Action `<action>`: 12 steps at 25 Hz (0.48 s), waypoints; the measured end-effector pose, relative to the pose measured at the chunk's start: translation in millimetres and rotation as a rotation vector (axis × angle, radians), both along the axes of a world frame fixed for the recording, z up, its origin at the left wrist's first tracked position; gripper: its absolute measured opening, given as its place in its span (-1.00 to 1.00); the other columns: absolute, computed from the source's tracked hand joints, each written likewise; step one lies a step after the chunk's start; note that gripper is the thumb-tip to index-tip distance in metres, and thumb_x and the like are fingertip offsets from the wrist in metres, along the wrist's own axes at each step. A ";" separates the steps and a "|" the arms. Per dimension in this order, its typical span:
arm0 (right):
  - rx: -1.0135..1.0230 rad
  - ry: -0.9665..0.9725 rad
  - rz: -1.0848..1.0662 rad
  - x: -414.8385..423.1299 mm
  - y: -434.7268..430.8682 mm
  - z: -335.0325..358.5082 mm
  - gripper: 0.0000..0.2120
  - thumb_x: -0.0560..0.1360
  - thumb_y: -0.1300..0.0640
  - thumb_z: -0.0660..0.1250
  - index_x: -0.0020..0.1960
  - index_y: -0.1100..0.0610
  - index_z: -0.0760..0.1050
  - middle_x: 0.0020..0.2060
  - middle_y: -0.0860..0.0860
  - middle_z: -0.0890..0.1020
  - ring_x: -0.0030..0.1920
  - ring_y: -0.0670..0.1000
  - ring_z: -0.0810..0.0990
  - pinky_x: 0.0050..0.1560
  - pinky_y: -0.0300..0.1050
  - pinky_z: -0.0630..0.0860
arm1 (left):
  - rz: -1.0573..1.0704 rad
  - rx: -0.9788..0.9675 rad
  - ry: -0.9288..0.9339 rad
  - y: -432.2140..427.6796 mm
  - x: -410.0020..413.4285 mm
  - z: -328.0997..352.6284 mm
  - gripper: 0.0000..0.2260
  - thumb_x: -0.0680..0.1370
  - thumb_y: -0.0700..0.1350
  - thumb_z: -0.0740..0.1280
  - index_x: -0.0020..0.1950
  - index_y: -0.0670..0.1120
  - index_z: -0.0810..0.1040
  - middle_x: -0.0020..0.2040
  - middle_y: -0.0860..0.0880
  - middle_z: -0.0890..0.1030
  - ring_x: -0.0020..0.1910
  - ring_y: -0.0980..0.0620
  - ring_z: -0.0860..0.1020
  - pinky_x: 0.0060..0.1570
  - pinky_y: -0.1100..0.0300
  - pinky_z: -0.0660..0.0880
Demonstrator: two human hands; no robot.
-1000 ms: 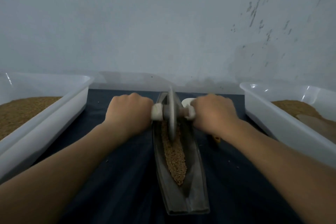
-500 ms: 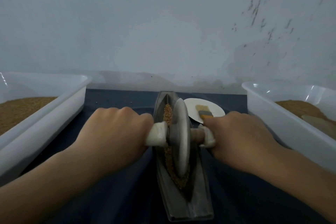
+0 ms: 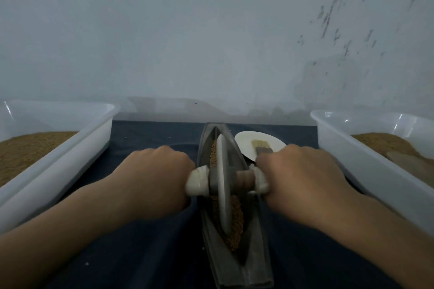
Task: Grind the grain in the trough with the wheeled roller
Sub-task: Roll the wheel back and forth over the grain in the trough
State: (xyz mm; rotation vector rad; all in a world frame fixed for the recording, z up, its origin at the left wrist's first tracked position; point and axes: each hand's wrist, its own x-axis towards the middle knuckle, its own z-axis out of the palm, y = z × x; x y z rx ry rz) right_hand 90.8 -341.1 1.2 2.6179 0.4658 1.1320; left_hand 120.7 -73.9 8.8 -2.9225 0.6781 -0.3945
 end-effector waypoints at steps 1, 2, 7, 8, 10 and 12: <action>0.012 0.027 -0.010 3.2 2.8 3.4 -0.69 -0.02 -0.08 0.39 -0.45 -0.10 0.26 -0.46 -0.14 -0.06 -0.49 -0.13 -0.13 -0.37 -0.34 -0.14 | 0.021 -0.013 0.026 -1.2 1.7 -1.0 -0.88 0.25 0.24 0.29 -0.27 0.29 0.42 -0.45 0.14 0.41 -0.52 0.22 0.33 -0.54 0.28 0.15; 0.022 0.074 -0.066 9.9 8.8 7.8 -0.72 0.03 -0.06 0.38 -0.44 -0.08 0.28 -0.48 -0.14 0.00 -0.50 -0.13 -0.08 -0.40 -0.31 -0.11 | 0.046 -0.019 0.016 -5.7 6.8 -0.7 -0.87 0.30 0.22 0.30 -0.26 0.23 0.44 -0.41 0.13 0.42 -0.48 0.21 0.35 -0.51 0.26 0.19; 0.139 0.556 -0.234 65.9 19.8 28.3 -0.94 0.47 0.00 0.35 -0.08 -0.07 0.48 -0.22 -0.06 0.54 -0.15 0.07 0.56 -0.24 -0.07 0.43 | 0.156 0.037 -0.153 -41.7 43.0 17.8 -0.89 0.50 -0.02 0.30 0.00 0.04 0.56 -0.16 0.01 0.53 -0.21 -0.07 0.53 -0.25 0.08 0.38; 0.125 0.569 -0.218 61.5 17.0 28.9 -0.92 0.47 0.01 0.37 -0.11 -0.07 0.46 -0.25 -0.07 0.50 -0.17 0.06 0.54 -0.25 -0.07 0.43 | 0.141 0.055 -0.134 -41.6 39.9 19.4 -0.88 0.51 -0.02 0.31 0.01 0.04 0.56 -0.13 0.00 0.54 -0.18 -0.07 0.54 -0.24 0.07 0.39; 0.017 0.409 -0.142 37.6 7.2 23.2 -0.81 0.38 0.02 0.42 -0.20 -0.07 0.39 -0.38 -0.11 0.34 -0.40 -0.03 0.37 -0.44 -0.14 0.31 | 0.076 0.081 -0.060 -25.1 24.2 17.5 -0.91 0.47 0.05 0.33 -0.07 0.10 0.49 -0.19 0.07 0.49 -0.27 0.00 0.48 -0.27 0.10 0.38; -0.071 0.193 -0.071 8.3 -1.0 12.3 -0.73 0.15 -0.05 0.45 -0.30 -0.10 0.36 -0.47 -0.14 0.07 -0.51 -0.15 0.01 -0.51 -0.27 -0.05 | 0.019 0.079 -0.040 3.8 4.0 9.5 -0.84 0.36 0.14 0.33 -0.22 0.16 0.38 -0.34 0.14 0.40 -0.43 0.15 0.35 -0.41 0.21 0.29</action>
